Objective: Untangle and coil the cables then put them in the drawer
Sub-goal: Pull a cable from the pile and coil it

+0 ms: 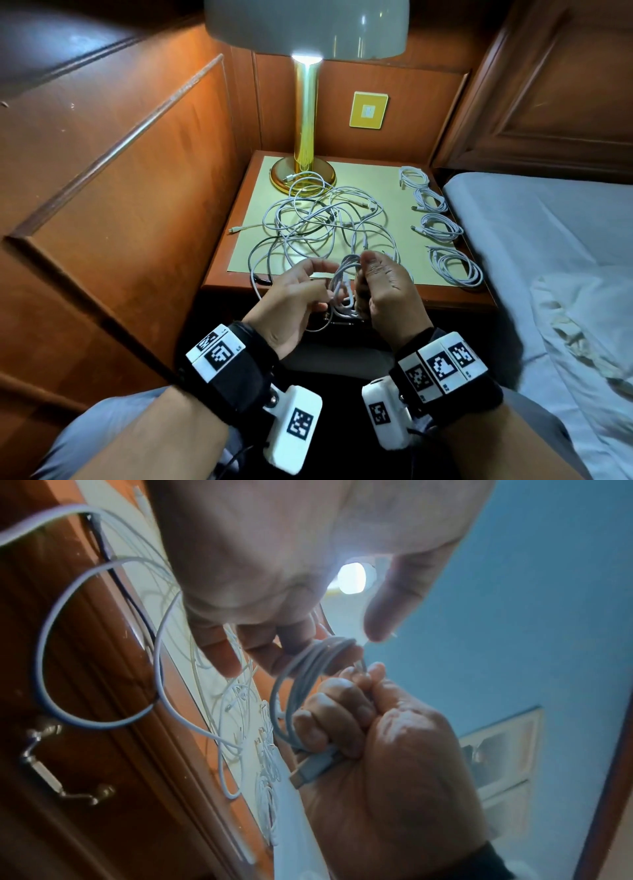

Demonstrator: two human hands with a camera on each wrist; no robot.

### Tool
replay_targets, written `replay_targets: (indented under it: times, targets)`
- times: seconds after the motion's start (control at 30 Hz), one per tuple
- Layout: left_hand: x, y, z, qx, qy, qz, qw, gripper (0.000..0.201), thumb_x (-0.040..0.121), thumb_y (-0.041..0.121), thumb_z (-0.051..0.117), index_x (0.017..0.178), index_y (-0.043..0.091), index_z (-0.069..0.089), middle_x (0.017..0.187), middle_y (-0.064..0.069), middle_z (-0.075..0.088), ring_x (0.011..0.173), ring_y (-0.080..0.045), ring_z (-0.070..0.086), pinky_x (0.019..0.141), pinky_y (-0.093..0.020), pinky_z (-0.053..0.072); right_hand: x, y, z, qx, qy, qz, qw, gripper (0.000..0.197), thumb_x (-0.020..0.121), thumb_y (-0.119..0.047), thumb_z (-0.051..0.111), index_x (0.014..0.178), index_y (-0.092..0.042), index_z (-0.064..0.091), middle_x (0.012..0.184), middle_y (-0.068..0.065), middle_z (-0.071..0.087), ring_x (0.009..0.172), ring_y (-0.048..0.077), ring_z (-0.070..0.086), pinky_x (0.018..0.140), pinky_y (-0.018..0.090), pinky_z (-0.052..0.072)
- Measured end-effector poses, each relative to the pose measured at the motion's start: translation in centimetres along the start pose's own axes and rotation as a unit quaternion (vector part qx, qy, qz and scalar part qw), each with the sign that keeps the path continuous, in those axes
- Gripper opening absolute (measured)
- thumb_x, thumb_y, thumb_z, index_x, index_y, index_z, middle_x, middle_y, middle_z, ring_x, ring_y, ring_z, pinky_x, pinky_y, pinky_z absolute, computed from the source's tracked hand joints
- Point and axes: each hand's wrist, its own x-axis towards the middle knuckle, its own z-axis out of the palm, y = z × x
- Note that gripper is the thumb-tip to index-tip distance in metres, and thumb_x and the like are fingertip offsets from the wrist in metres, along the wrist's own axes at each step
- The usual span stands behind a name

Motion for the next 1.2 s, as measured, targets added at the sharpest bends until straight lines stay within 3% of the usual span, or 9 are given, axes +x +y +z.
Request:
replay_targets:
  times: [0.27,0.33,0.5,0.6,0.7,0.8,0.9,1.07,1.2]
  targets:
    - [0.2,-0.8,-0.1,0.151,0.078,0.066,0.983,0.023,0.073,0.015,0.074,0.094,0.019,0.064,0.086,-0.01,0.072,0.084,-0.038,0.069,0.09,-0.054,0.055,0.5,1.2,0.0,-0.088,0.024,-0.029,0.995,0.034,0.091,-0.057,0.042,0.071,-0.032,0.055,0.057,-0.01,0.044,0.053,0.013,0.039,0.057,0.035,0.031]
    - [0.2,-0.9,-0.5,0.184,0.121,0.089,0.971,0.017,0.073,0.014,0.076,0.084,0.023,0.066,0.08,-0.004,0.072,0.08,-0.034,0.072,0.083,-0.06,0.058,0.6,1.4,-0.1,-0.086,0.023,-0.029,0.996,0.036,0.089,-0.06,0.042,0.071,-0.031,0.052,0.06,-0.006,0.043,0.054,0.015,0.037,0.056,0.034,0.03]
    - [0.4,-1.2,-1.2,0.408,0.174,0.163,0.881,0.014,0.078,0.018,0.075,0.073,0.022,0.062,0.068,0.004,0.064,0.065,-0.014,0.063,0.066,-0.039,0.057,0.4,1.3,-0.1,-0.159,0.024,-0.067,0.985,0.032,0.094,-0.06,0.038,0.073,-0.041,0.052,0.058,-0.008,0.047,0.052,0.011,0.041,0.056,0.037,0.034]
    - [0.2,-0.7,-0.6,0.31,0.129,0.155,0.929,0.013,0.086,0.005,0.07,0.083,0.018,0.069,0.077,-0.001,0.07,0.067,-0.018,0.068,0.07,-0.037,0.058,0.5,0.8,-0.4,-0.206,0.061,-0.096,0.972,0.032,0.102,-0.045,0.038,0.075,-0.033,0.049,0.057,-0.009,0.047,0.051,0.009,0.043,0.054,0.038,0.039]
    - [0.0,0.5,-0.8,0.101,0.084,0.074,0.989,0.011,0.094,-0.005,0.06,0.095,0.002,0.068,0.069,-0.008,0.06,0.044,-0.012,0.05,0.051,-0.031,0.048,1.1,0.6,-1.7,-0.181,0.097,-0.076,0.976,0.032,0.096,-0.053,0.038,0.074,-0.035,0.051,0.06,-0.004,0.044,0.055,0.017,0.042,0.057,0.043,0.039]
    - [0.1,0.4,-2.0,0.266,0.067,0.111,0.955,0.01,0.093,0.013,0.067,0.091,0.019,0.074,0.064,0.005,0.061,0.048,-0.012,0.051,0.048,-0.027,0.044,1.6,0.5,-3.0,-0.11,0.103,-0.031,0.988,0.034,0.089,-0.062,0.042,0.072,-0.034,0.053,0.059,-0.006,0.041,0.053,0.017,0.037,0.054,0.036,0.033]
    - [-0.1,-0.4,-2.2,0.412,0.044,0.153,0.897,0.016,0.09,0.016,0.07,0.092,0.031,0.075,0.077,0.008,0.072,0.072,-0.016,0.067,0.071,-0.033,0.057,1.5,0.5,-3.3,-0.017,0.086,-0.007,0.996,0.032,0.098,-0.046,0.043,0.075,-0.025,0.049,0.059,-0.009,0.038,0.05,0.01,0.032,0.05,0.028,0.029]
    - [-0.5,-1.7,-1.3,0.403,-0.049,0.103,0.908,0.025,0.089,0.0,0.067,0.1,0.02,0.076,0.09,0.005,0.076,0.087,-0.011,0.072,0.087,-0.025,0.057,1.2,-0.3,-2.3,0.119,0.093,0.046,0.987,0.034,0.108,-0.029,0.036,0.077,-0.015,0.041,0.056,-0.006,0.031,0.044,0.009,0.025,0.049,0.027,0.026]
    - [-0.2,-1.7,-1.0,0.416,0.004,0.095,0.904,0.002,0.09,0.023,0.073,0.092,0.023,0.074,0.083,0.007,0.075,0.076,-0.01,0.071,0.074,-0.025,0.055,0.9,-0.7,-1.7,0.223,0.057,0.092,0.969,0.033,0.106,-0.032,0.036,0.077,-0.015,0.038,0.057,-0.004,0.031,0.041,0.009,0.028,0.049,0.026,0.032]
